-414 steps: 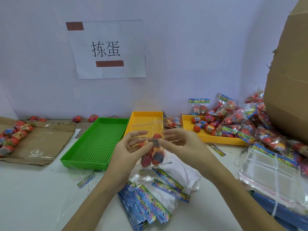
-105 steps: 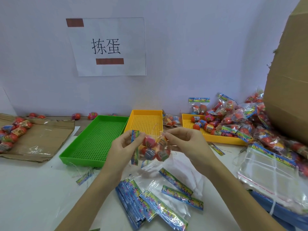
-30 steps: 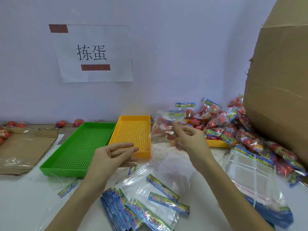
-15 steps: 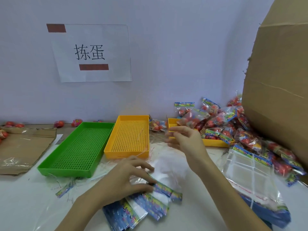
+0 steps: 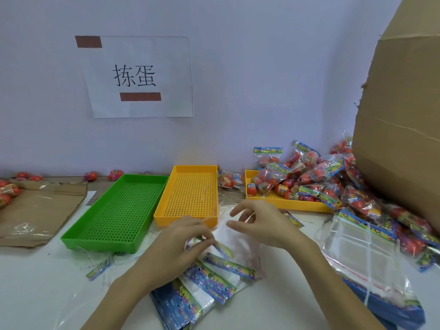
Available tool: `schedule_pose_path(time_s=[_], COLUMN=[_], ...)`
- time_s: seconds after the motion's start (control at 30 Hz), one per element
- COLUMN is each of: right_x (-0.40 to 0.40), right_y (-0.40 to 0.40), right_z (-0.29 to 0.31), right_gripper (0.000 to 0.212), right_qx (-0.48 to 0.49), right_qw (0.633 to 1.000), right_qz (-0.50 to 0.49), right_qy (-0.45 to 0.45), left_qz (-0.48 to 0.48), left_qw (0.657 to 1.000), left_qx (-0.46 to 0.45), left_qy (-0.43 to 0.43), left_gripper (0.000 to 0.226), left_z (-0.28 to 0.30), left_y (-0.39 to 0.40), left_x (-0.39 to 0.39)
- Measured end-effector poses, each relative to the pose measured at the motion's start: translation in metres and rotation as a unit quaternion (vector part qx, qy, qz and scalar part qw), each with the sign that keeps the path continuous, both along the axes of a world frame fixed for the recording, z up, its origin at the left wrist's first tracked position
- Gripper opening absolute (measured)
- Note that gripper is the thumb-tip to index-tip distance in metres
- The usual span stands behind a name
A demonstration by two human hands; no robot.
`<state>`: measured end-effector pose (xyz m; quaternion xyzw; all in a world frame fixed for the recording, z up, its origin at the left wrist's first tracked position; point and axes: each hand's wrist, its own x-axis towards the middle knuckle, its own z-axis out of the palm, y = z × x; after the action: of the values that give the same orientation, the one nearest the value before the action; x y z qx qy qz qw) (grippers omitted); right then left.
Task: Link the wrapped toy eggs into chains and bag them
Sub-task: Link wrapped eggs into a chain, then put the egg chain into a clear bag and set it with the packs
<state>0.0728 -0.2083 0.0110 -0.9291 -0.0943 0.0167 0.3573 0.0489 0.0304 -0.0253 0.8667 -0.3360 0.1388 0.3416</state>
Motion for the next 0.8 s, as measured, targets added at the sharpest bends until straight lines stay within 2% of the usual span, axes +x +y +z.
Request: schedule_pose_path(time_s=[0.07,0.17,0.23,0.3,0.37,0.43,0.57,0.67,0.73,0.8], right_x=[0.0,0.001,0.0,-0.001,-0.003,-0.004,-0.005,-0.005,-0.003,-0.003], right_y=[0.002,0.006,0.009,0.013,0.018,0.019,0.015,0.016,0.015,0.013], right_z=[-0.001,0.0,0.003,0.008,0.011,0.009,0.006,0.007,0.007,0.008], right_gripper=[0.02,0.017,0.025,0.033,0.048,0.062,0.053,0.06,0.071,0.062], right_qx=[-0.007,-0.025,0.06,0.197,0.262,0.26,0.238,0.242,0.272,0.333], right_qw=[1.0,0.996,0.991,0.978,0.965,0.965,0.964,0.962,0.95,0.925], right_qz=[-0.007,-0.02,-0.015,-0.01,0.006,-0.004,-0.011,-0.037,-0.031,-0.001], right_qy=[-0.007,-0.087,-0.122,-0.075,0.006,0.045,0.116,0.124,0.151,0.185], left_qz=[0.058,0.132,0.154,0.165,0.16,0.137,0.087,0.073,0.067,0.063], left_qw=[0.993,0.942,0.892,0.849,0.823,0.806,0.797,0.782,0.779,0.78], left_qx=[-0.105,-0.297,-0.4,-0.463,-0.498,-0.522,-0.54,-0.563,-0.57,-0.573], left_qy=[0.018,0.087,0.147,0.192,0.223,0.243,0.256,0.257,0.253,0.244], left_gripper=[0.016,0.018,0.02,0.023,0.025,0.028,0.027,0.024,0.021,0.019], left_z=[0.003,0.009,0.012,0.013,0.014,0.015,0.018,0.023,0.026,0.027], left_y=[-0.003,-0.007,-0.006,-0.003,-0.002,-0.002,-0.001,-0.002,-0.002,-0.003], left_x=[-0.001,-0.001,-0.001,0.0,0.002,0.003,0.001,0.0,-0.001,-0.001])
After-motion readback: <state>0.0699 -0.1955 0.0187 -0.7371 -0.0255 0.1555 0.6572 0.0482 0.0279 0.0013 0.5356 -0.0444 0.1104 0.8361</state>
